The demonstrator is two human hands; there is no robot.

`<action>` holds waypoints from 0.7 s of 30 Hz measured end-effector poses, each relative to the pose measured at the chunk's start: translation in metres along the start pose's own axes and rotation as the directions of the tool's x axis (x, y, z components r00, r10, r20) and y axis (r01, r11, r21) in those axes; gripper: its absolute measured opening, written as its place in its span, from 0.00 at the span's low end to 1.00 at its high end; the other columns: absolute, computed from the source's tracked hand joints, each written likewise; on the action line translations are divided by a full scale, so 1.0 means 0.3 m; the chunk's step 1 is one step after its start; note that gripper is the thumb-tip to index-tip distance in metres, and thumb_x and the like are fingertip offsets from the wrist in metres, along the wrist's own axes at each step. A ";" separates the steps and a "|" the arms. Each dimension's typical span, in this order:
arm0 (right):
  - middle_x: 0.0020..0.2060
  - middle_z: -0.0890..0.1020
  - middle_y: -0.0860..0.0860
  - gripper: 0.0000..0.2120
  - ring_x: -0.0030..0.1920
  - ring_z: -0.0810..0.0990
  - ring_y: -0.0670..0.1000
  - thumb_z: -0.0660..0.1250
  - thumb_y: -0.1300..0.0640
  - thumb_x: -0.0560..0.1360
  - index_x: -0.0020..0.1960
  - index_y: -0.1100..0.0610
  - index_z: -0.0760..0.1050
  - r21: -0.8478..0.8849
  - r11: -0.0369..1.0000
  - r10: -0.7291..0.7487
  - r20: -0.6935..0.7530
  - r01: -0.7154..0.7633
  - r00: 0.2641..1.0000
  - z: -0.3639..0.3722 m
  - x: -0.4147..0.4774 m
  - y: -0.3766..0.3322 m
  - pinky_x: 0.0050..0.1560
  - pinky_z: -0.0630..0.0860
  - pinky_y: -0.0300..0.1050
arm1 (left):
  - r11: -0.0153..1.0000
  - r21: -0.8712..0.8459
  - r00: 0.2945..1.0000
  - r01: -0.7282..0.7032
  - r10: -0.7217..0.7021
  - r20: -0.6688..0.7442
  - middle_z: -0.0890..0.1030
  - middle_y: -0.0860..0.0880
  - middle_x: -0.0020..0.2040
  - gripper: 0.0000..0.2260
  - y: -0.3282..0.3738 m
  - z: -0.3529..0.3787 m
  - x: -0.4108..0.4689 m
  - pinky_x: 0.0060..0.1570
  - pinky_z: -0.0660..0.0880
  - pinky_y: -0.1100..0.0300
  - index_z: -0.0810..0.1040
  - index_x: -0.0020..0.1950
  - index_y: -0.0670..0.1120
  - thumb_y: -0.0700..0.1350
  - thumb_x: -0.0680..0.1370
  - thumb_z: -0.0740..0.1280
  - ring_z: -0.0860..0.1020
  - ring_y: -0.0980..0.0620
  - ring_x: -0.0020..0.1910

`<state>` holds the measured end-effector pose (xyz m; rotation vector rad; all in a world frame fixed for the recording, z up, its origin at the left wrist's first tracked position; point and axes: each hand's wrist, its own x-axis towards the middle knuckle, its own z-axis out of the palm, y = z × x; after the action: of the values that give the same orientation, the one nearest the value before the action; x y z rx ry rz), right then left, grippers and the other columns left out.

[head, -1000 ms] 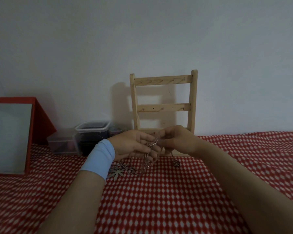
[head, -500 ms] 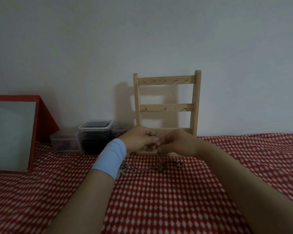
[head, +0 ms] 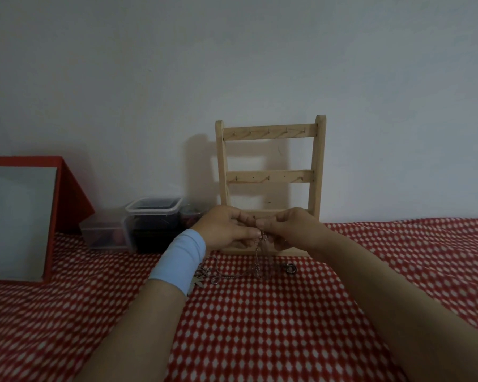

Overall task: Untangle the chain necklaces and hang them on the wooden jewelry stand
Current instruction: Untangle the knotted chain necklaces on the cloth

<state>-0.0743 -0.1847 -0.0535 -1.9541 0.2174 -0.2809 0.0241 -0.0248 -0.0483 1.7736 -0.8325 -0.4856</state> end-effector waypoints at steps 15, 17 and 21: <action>0.38 0.81 0.51 0.13 0.39 0.80 0.50 0.67 0.51 0.81 0.46 0.59 0.82 -0.182 0.983 0.060 0.271 -0.010 0.961 -0.034 -0.004 0.003 0.48 0.80 0.46 | 0.966 0.245 0.988 0.079 -0.109 0.111 0.72 0.52 0.34 0.07 0.019 -0.004 -0.009 0.35 0.66 0.64 0.78 0.46 0.45 0.44 0.81 0.63 0.68 0.54 0.33; 0.43 0.86 0.51 0.12 0.45 0.84 0.52 0.67 0.49 0.81 0.49 0.57 0.84 -0.220 0.976 0.047 0.239 0.007 0.970 -0.030 0.003 0.009 0.55 0.81 0.48 | 0.972 0.205 0.987 0.114 -0.135 0.089 0.70 0.51 0.33 0.10 0.018 0.012 -0.005 0.33 0.64 0.64 0.76 0.42 0.46 0.43 0.82 0.61 0.67 0.53 0.33; 0.50 0.87 0.54 0.14 0.53 0.86 0.53 0.64 0.51 0.83 0.58 0.60 0.81 0.048 0.999 0.014 0.204 -0.025 0.979 0.000 0.010 0.029 0.60 0.81 0.52 | 0.990 0.120 0.997 0.076 -0.076 -0.002 0.74 0.48 0.31 0.16 0.012 0.012 0.009 0.37 0.68 0.60 0.71 0.33 0.45 0.44 0.81 0.58 0.72 0.51 0.32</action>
<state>-0.0716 -0.1888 -0.0612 -1.9140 0.0946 -0.0716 0.0225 -0.0297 -0.0459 1.9213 -0.8128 -0.4961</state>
